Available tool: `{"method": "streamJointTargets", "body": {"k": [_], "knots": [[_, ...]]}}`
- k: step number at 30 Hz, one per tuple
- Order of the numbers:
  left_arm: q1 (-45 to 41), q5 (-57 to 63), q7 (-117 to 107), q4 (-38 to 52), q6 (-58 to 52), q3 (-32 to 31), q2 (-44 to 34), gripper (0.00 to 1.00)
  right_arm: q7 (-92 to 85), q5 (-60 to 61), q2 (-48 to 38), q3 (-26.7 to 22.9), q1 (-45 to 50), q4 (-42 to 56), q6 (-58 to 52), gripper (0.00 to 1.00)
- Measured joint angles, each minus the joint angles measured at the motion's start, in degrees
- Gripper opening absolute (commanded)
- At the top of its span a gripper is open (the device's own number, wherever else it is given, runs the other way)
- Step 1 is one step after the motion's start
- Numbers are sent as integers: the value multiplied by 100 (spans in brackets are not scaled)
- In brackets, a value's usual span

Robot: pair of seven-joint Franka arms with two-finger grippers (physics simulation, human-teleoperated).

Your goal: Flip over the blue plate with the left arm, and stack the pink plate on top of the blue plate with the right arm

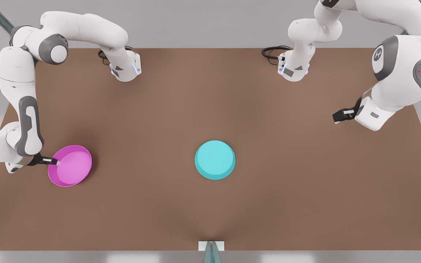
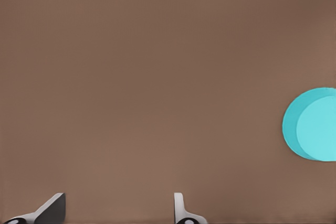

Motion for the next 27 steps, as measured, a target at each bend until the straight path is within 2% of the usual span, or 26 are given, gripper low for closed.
{"method": "streamJointTargets", "body": {"k": [3,11,15,20,23,27], "knots": [[9,-2,149,-6,7,-20,31,100,-78,13,-3,0,21,6,-13,21],[-25,-9,443,1,25,-48,91,100,-246,20,-153,170,17,127,-344,21],[-23,-14,548,63,33,-43,114,100,-310,106,-363,632,-14,326,-899,21],[-31,-40,652,79,36,-43,84,100,-215,381,-504,1451,189,336,-1459,21],[-34,-47,702,79,31,-50,78,100,-11,518,-463,1623,587,344,-1631,21],[-36,-48,757,79,28,-54,84,100,602,622,-443,1653,1583,340,-1765,21]]}}
